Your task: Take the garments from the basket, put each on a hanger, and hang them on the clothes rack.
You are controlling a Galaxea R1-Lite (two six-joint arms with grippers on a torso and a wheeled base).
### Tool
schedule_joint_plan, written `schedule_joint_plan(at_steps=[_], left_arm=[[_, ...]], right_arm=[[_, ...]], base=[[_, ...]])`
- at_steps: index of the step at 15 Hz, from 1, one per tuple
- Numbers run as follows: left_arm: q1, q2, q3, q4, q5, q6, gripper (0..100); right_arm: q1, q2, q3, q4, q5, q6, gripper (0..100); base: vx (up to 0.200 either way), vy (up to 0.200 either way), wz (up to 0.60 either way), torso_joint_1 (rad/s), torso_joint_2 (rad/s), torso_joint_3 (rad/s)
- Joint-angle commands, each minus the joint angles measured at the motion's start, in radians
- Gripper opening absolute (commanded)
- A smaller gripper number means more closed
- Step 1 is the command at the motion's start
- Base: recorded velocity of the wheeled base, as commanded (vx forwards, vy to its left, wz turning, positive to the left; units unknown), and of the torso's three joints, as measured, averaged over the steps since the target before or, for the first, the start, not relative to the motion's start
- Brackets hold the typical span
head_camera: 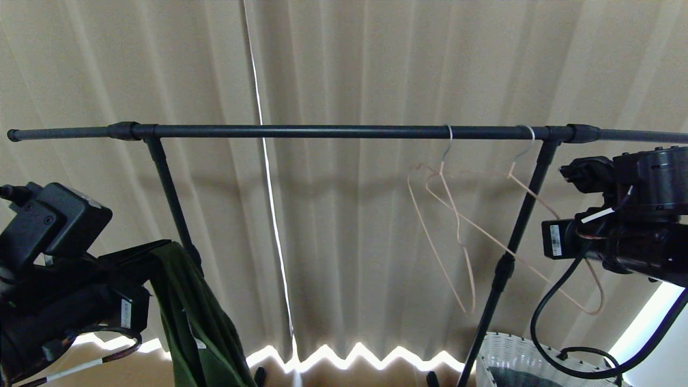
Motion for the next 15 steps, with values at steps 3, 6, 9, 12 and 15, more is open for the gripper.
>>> schedule_joint_plan(at_steps=[3, 6, 9, 12, 15], left_arm=[[0.0, 0.0, 0.0, -0.002, 0.002, 0.0, 0], [0.001, -0.002, 0.003, -0.002, 0.002, 0.003, 0], [0.003, -0.002, 0.004, -0.003, 0.002, 0.004, 0], [0.003, 0.001, 0.004, -0.003, 0.003, 0.004, 0], [0.006, -0.003, 0.004, -0.005, 0.003, 0.001, 0]], right_arm=[[0.0, -0.009, 0.003, -0.005, 0.001, 0.0, 0], [0.0, -0.026, 0.003, -0.011, 0.003, 0.003, 0], [0.0, -0.08, 0.003, -0.011, 0.008, 0.003, 0], [0.0, -0.137, 0.012, -0.013, 0.014, 0.014, 0], [0.001, -0.187, 0.055, -0.013, 0.011, 0.021, 0]], base=[[0.0, 0.0, 0.0, 0.0, 0.0, 0.0], [0.0, 0.0, 0.0, 0.0, 0.0, 0.0], [0.0, 0.0, 0.0, 0.0, 0.0, 0.0], [0.0, 0.0, 0.0, 0.0, 0.0, 0.0], [0.0, 0.0, 0.0, 0.0, 0.0, 0.0]])
